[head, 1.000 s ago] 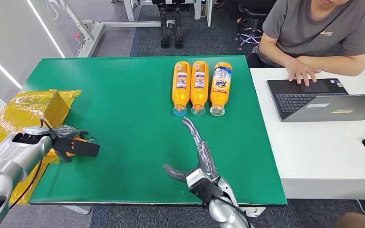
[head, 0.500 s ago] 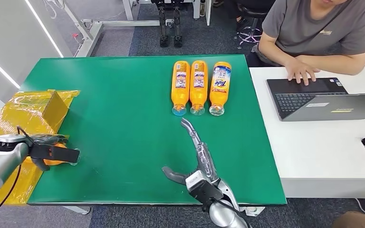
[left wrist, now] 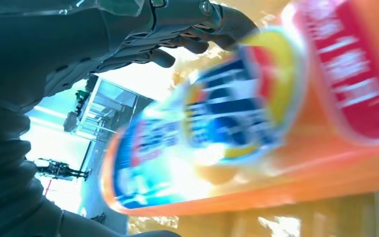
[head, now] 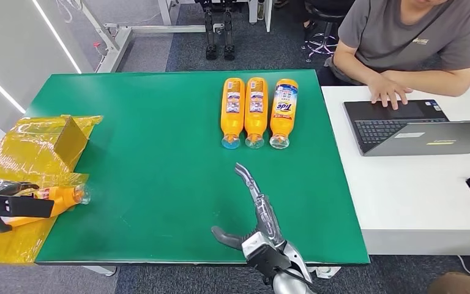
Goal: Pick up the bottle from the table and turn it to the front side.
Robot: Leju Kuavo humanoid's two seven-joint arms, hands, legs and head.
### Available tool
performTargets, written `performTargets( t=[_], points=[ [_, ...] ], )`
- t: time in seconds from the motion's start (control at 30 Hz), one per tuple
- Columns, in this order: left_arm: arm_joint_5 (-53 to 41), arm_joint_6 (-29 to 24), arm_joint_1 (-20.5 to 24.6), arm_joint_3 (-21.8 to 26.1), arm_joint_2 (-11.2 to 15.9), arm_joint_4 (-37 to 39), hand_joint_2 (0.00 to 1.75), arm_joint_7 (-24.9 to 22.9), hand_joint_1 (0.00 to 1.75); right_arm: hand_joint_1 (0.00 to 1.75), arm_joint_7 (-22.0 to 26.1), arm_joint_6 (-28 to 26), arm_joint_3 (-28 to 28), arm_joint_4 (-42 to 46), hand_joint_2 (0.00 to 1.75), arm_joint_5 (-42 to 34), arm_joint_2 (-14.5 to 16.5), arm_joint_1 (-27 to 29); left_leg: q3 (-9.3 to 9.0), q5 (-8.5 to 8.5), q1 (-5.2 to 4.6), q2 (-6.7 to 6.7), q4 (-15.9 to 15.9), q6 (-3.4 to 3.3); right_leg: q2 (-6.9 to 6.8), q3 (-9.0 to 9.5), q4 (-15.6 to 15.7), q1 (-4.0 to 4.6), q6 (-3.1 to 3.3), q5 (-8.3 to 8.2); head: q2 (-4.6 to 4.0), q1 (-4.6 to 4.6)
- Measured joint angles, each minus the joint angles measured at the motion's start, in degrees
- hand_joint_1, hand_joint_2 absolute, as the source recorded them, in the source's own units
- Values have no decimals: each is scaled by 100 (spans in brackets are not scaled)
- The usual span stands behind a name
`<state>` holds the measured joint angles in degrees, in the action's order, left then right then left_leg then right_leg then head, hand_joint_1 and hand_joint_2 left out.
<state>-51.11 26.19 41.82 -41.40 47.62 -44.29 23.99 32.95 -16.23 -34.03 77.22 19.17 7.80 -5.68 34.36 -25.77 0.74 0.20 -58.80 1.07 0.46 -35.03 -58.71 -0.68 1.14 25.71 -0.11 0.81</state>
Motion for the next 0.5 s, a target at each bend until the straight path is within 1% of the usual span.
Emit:
performTargets(
  t=[0.17, 0.27, 0.4, 0.5],
  points=[
    [241, 197, 5, 36, 363, -570, 175, -109, 0, 0, 43, 50, 53, 0, 175, -24, 2, 64, 0, 0, 0, 0, -1, 0, 0, -1, 0, 0, 0, 0, 0, 1],
    [409, 320, 96, 38, 526, -896, 175, -160, 0, 0, 87, 79, 92, 0, 175, -40, 1, 106, 0, 0, 0, -3, -1, 0, -3, -2, 1, 0, 0, 0, 0, 1],
    [490, 350, 346, 36, 563, -1130, 175, -189, 0, 0, 114, 82, 128, 0, 175, -52, 2, 156, 0, 0, 0, -4, -1, 0, -7, -3, 1, 0, 0, -1, 0, 0],
    [603, 171, 502, 36, 513, -1226, 175, -189, 0, 0, 134, 86, 166, 0, 175, -59, 2, 201, 0, 0, -1, -2, -2, 0, -6, -3, 1, -1, 0, -1, 0, 1]
  ],
)
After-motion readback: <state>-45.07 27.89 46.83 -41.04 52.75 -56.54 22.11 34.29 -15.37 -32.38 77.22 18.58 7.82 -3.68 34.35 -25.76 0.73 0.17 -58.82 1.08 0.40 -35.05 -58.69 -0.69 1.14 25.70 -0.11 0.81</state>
